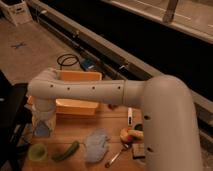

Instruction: Place sponge in plastic cup

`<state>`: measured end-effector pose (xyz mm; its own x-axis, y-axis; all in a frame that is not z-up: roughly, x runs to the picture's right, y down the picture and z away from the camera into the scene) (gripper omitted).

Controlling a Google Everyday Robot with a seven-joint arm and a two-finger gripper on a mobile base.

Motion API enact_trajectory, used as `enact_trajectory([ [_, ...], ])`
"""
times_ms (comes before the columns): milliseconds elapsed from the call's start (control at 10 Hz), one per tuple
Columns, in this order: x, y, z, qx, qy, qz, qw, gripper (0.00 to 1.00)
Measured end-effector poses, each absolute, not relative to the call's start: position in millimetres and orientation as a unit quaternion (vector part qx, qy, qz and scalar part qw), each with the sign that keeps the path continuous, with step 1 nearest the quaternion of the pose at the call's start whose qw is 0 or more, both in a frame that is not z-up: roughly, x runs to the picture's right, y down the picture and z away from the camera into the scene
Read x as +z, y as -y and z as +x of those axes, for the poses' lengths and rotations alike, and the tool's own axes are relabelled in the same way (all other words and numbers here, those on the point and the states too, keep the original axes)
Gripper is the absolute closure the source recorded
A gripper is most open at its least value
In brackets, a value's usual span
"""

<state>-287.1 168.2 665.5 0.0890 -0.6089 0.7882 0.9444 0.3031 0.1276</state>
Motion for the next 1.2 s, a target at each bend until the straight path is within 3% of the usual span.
enact_trajectory([
  [600, 644.9, -205.5, -339.0, -0.592, 0.399, -0.216, 0.666, 1.0],
  [1200, 647.9, -256.4, -348.3, -0.578, 0.44, -0.233, 0.647, 1.0],
])
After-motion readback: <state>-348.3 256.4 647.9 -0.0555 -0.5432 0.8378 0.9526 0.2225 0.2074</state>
